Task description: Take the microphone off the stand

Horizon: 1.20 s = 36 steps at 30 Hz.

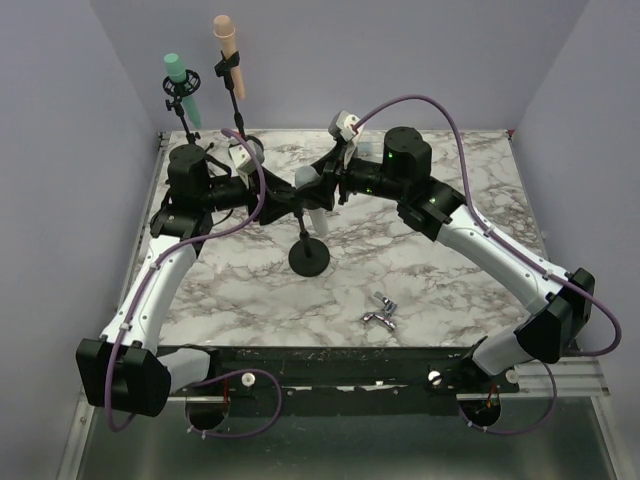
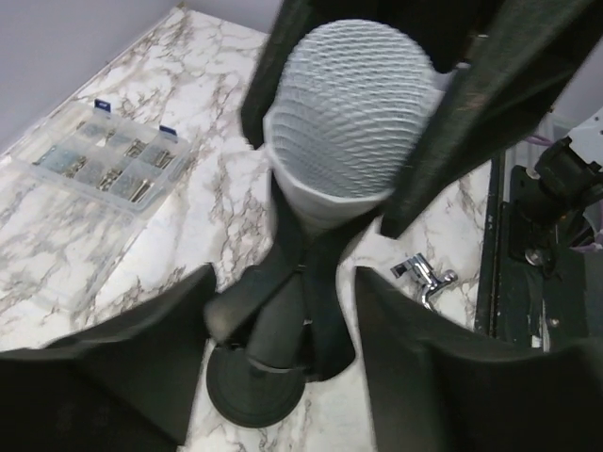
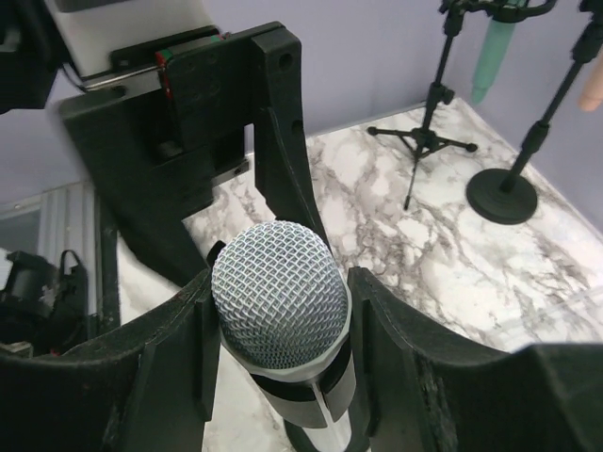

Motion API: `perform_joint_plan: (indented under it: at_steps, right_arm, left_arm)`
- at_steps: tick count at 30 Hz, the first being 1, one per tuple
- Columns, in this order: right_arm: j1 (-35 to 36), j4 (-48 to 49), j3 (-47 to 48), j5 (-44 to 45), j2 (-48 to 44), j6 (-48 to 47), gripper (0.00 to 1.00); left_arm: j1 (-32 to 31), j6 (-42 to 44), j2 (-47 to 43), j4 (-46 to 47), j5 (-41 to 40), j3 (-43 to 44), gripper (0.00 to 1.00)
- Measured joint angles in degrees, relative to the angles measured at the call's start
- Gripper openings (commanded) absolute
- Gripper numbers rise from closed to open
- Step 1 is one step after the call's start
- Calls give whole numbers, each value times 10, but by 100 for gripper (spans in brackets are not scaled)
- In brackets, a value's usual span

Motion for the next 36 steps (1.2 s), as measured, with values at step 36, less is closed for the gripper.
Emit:
perform_joint_plan:
  at_steps: [36]
  right_arm:
    - [4, -60, 153, 89, -9, 73, 1]
  left_arm:
    - [-9, 34, -2, -32, -36, 9, 0]
